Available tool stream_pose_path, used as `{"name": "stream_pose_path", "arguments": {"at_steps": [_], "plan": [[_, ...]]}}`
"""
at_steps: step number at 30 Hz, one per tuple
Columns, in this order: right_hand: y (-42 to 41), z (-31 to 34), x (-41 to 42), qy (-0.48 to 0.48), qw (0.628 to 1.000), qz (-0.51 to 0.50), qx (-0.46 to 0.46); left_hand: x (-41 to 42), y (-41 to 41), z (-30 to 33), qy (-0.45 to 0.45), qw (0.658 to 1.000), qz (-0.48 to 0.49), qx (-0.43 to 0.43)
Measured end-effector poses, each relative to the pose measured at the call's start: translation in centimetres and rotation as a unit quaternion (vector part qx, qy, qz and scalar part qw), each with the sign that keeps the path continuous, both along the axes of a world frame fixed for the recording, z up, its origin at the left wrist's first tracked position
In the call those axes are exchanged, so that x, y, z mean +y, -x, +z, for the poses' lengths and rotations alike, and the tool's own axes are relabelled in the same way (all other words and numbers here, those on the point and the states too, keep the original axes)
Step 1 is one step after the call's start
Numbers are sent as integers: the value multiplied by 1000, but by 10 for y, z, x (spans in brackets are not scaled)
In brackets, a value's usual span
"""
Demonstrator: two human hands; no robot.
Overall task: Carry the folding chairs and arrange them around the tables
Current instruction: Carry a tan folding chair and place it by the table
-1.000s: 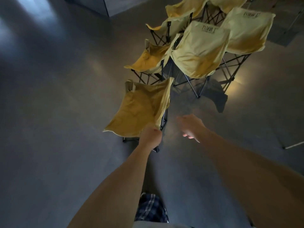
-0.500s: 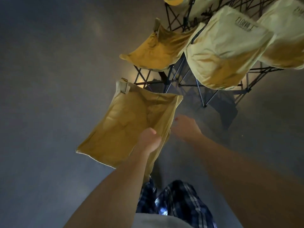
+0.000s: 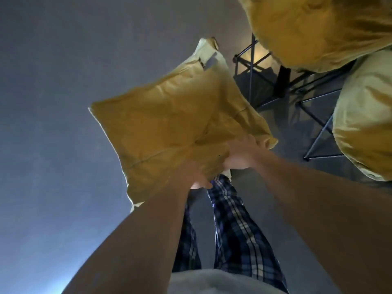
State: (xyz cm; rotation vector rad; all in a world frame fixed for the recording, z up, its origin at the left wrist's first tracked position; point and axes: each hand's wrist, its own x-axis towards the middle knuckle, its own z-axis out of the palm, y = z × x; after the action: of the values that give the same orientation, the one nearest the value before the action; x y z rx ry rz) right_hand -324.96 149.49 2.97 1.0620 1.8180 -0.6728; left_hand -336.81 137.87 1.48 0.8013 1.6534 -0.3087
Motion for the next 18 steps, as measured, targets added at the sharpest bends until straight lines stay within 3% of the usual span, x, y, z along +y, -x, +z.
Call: {"name": "stream_pose_path", "arguments": {"at_steps": [3, 7, 14, 18], "plan": [[-5, -23, -2, 13, 994, 100, -40, -21, -7, -10, 6, 997, 16, 73], [-8, -42, -4, -59, 990, 125, -18, -40, -10, -16, 18, 981, 106, 161], [-5, -45, -17, -130, 978, 159, 16, -54, -12, -30, 0, 974, 150, 169], [-6, -46, -39, -147, 967, 207, 27, -88, -32, -34, 10, 957, 233, 171]]}}
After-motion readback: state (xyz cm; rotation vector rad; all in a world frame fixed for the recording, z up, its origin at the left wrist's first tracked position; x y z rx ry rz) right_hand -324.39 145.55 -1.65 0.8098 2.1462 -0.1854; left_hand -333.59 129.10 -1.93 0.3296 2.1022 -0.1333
